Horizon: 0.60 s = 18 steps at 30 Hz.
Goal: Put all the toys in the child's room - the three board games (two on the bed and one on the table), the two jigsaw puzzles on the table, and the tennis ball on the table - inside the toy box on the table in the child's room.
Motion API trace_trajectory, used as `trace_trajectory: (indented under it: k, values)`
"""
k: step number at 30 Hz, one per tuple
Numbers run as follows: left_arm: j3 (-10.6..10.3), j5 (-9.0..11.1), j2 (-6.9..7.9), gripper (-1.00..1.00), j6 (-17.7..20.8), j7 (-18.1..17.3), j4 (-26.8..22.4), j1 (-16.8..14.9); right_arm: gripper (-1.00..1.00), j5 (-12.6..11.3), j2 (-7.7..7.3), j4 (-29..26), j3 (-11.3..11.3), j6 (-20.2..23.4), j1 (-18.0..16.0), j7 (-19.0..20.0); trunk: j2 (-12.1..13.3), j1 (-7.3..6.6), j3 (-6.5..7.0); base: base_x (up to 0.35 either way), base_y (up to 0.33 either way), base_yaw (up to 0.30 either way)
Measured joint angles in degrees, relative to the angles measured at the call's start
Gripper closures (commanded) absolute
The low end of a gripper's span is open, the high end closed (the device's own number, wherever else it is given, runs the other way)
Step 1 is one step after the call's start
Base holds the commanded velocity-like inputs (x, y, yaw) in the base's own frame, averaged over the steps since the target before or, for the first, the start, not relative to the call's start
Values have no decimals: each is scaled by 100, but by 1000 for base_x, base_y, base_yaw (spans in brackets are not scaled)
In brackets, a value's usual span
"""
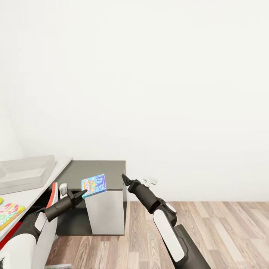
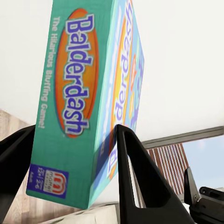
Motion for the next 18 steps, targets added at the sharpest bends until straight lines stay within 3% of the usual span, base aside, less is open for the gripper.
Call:
trace_trajectory:
  k: [12,18]
  values:
    - [-1,-1,1,100,0,-1,0,-2,-100,0,-3,48,-1,1,-2,0,477,-263,97,0,0,0]
    - [0,-1,-1,100,-1,0,0,0,-100,0,0,54,-1,0,0,-3,484,-265,47,0,0,0]
